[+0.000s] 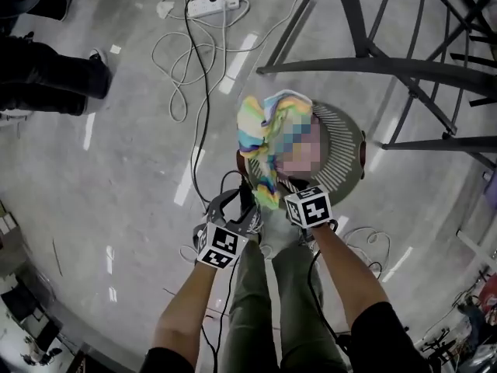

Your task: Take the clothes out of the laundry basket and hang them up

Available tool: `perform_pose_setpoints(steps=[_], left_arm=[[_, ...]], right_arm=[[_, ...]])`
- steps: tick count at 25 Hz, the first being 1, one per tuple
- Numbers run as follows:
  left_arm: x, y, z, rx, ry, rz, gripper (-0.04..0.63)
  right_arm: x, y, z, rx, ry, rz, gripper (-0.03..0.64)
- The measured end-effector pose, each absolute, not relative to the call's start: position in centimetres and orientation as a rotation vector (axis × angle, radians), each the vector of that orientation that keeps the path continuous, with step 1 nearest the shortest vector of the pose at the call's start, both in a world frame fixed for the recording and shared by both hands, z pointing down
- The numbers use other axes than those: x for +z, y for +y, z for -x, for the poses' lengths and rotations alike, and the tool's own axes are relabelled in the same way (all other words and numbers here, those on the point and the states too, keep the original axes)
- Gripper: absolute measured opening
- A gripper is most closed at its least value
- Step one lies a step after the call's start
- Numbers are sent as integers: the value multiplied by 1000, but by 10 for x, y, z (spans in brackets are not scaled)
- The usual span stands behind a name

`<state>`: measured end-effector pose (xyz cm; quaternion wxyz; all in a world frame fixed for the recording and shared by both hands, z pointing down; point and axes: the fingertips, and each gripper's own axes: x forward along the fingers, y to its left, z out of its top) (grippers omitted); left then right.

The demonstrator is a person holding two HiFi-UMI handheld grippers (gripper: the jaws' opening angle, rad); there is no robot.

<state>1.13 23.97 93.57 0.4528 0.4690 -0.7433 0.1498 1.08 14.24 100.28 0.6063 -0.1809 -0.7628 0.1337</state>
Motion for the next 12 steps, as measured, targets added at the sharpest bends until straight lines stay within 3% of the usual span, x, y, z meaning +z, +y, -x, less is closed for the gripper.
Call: perform_pose_setpoints(steps=[10, 12], left_arm=[[944, 260, -16, 332, -1854, -1134, 181], [943, 260, -16, 327, -1865, -1123, 181]], right_arm=[[1058, 178, -1, 427, -1572, 435, 124], [1063, 183, -5, 421, -1542, 457, 100]])
